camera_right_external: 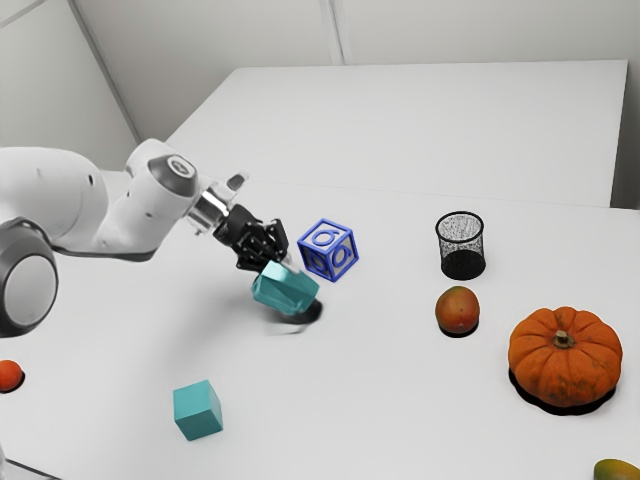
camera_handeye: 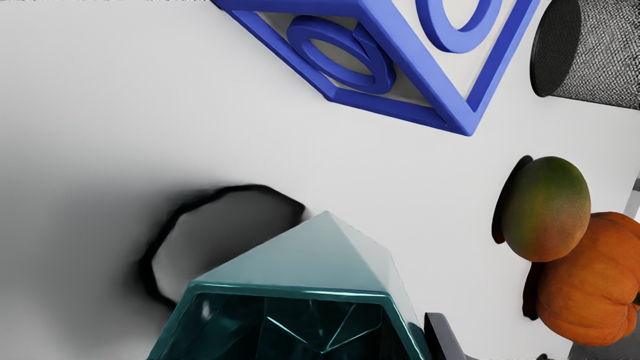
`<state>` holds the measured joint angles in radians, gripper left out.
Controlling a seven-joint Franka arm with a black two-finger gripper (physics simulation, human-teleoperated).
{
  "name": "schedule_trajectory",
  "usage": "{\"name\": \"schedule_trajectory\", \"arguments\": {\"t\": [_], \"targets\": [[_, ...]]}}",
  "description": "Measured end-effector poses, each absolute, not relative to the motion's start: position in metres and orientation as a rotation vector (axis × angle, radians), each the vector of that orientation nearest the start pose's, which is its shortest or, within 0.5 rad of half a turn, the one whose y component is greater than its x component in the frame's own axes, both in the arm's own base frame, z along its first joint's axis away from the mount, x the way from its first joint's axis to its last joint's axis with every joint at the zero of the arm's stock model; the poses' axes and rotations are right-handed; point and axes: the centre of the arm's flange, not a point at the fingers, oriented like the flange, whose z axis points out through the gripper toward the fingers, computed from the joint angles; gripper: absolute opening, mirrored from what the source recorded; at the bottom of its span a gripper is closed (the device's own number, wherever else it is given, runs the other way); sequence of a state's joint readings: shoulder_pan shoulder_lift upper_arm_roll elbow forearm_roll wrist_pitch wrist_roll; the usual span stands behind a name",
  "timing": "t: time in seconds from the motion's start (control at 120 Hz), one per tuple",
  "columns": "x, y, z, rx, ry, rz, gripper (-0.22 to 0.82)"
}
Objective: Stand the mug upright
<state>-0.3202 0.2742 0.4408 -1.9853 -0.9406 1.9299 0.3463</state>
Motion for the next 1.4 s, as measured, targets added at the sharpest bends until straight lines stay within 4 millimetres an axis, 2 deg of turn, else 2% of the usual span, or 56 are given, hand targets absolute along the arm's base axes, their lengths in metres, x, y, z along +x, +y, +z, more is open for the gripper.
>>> {"name": "schedule_trajectory", "arguments": {"t": [0.175, 0.308, 0.417, 0.508, 0.575, 0.833, 1.233, 1.4], "targets": [[0.580, 0.009, 0.355, 2.430, 0.262, -0.087, -0.17], [0.577, 0.016, 0.363, 2.520, 0.234, -0.092, -0.17], [0.575, 0.019, 0.370, 2.630, 0.205, -0.093, -0.17], [0.575, 0.007, 0.384, 2.770, 0.135, -0.077, -0.17], [0.574, 0.007, 0.388, 2.851, 0.132, -0.065, -0.17], [0.567, 0.021, 0.378, 3.009, 0.268, -0.078, -0.17], [0.544, 0.021, 0.363, 3.097, 0.465, -0.147, -0.17], [0.537, 0.029, 0.355, 3.123, 0.557, -0.180, -0.17]]}}
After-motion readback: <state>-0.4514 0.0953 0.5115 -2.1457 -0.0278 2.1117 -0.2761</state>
